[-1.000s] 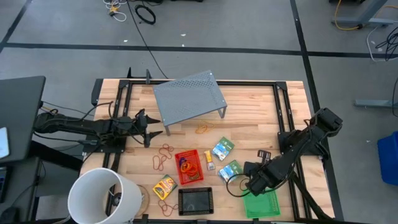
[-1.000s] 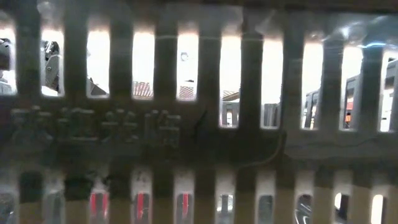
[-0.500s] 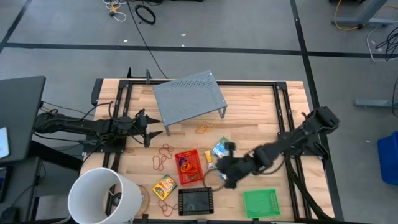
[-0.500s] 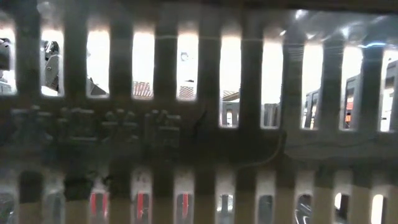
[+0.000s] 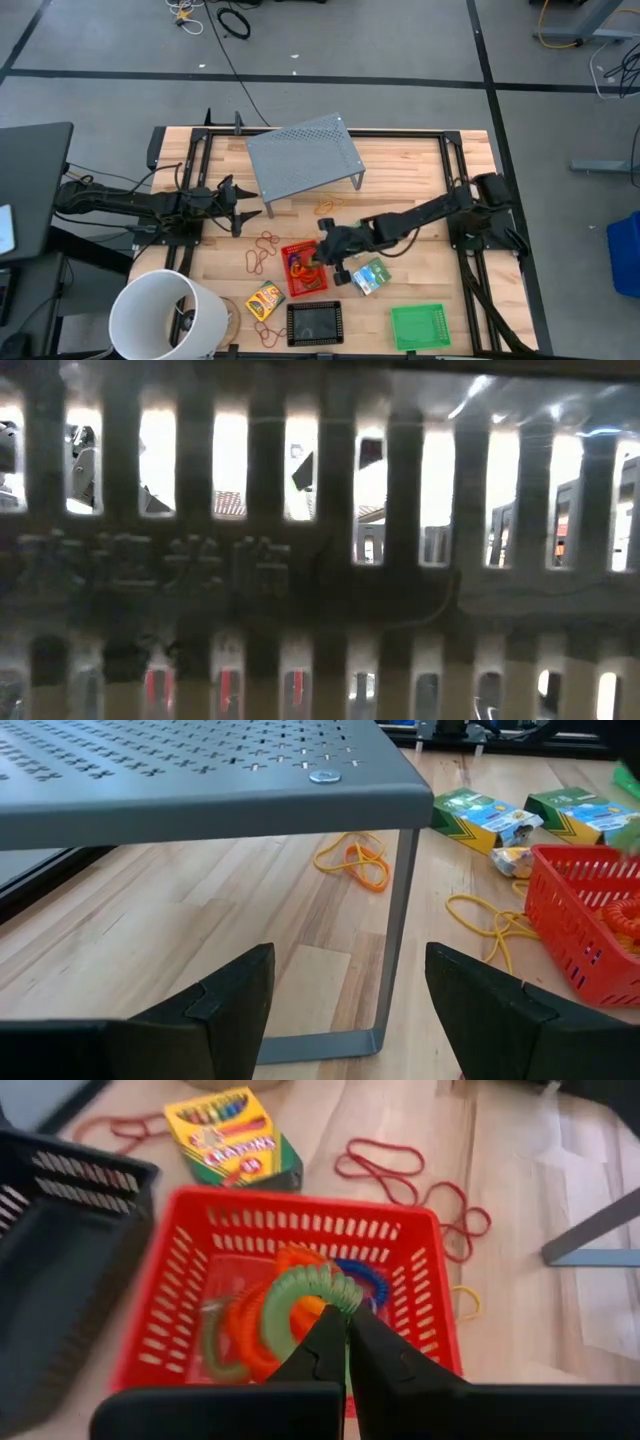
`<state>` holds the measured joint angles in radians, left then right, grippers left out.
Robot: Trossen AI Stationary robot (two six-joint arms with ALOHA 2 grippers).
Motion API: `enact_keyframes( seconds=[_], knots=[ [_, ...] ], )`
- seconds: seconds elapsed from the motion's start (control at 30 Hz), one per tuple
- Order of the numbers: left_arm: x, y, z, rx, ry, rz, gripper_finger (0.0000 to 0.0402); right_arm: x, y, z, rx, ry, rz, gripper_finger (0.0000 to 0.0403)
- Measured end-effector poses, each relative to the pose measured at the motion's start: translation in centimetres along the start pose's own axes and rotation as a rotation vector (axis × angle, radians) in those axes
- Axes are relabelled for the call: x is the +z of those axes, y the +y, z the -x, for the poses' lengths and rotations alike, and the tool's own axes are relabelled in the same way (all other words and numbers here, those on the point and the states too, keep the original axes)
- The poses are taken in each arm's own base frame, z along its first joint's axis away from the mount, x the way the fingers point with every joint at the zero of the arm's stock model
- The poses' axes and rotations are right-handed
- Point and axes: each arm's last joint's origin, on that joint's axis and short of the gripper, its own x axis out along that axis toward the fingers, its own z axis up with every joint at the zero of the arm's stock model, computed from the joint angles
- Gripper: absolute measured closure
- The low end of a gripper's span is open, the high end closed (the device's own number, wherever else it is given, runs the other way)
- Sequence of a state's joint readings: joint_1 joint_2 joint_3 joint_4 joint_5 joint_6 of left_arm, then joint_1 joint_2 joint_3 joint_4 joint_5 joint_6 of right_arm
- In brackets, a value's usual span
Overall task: Pick & Place Office Desk Supplies
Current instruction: Put the green spring keychain into the red bin, then put the red bin on the shelf
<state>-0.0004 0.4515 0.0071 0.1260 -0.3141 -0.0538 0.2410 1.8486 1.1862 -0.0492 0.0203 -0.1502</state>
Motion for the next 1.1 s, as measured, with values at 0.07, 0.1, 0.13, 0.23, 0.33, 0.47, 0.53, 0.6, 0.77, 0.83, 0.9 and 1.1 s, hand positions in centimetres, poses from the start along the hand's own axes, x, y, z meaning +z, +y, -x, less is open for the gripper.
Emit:
enact_keyframes(
  seconds=[0.07, 0.1, 0.13, 0.23, 0.33, 0.47, 0.53, 0.6, 0.77, 0.83, 0.9, 1.1],
  knots=[
    [0.0, 0.0, 0.0, 0.000, 0.004, 0.003, 0.0140, -0.4, -0.4, -0.5, -0.004, 0.013, 0.002, 0.0395],
    [0.0, 0.0, 0.0, 0.001, 0.003, 0.008, 0.0140, -0.4, -0.5, -0.6, -0.006, 0.013, 0.004, 0.0388],
    [0.0, 0.0, 0.0, 0.000, 0.004, 0.009, 0.0140, -0.5, -0.6, -0.7, -0.006, 0.015, 0.007, 0.0381],
    [0.0, 0.0, 0.0, 0.001, 0.003, 0.012, 0.0140, -0.3, -0.7, -0.6, 0.005, -0.004, 0.030, 0.0356],
    [0.0, 0.0, 0.0, 0.001, 0.002, 0.012, 0.0140, 0.0, -0.4, -0.6, 0.028, -0.031, 0.059, 0.0331],
    [0.0, 0.0, 0.0, 0.002, 0.002, 0.012, 0.0140, 0.1, -0.3, -0.6, 0.056, -0.040, 0.065, 0.0290],
    [0.0, 0.0, 0.0, 0.003, 0.002, 0.011, 0.0140, 0.1, -0.3, -0.6, 0.057, -0.040, 0.065, 0.0267],
    [0.0, 0.0, 0.0, 0.003, 0.003, 0.011, 0.0140, 0.1, -0.1, -0.6, 0.060, -0.042, 0.068, 0.0244],
    [0.0, 0.0, 0.0, 0.004, 0.003, 0.010, 0.0140, 0.1, 0.7, -0.6, 0.085, -0.028, 0.076, 0.0207],
    [0.0, 0.0, 0.0, 0.004, 0.003, 0.010, 0.0140, 0.1, 1.3, -0.5, 0.101, -0.009, 0.082, 0.0204],
    [0.0, 0.0, 0.0, 0.004, 0.003, 0.010, 0.0140, 0.4, 1.9, -0.3, 0.120, 0.030, 0.093, 0.0205],
    [0.0, 0.0, 0.0, 0.004, 0.003, 0.009, 0.0140, 2.5, 3.5, 1.0, 0.165, 0.101, 0.082, 0.0220]
  ],
)
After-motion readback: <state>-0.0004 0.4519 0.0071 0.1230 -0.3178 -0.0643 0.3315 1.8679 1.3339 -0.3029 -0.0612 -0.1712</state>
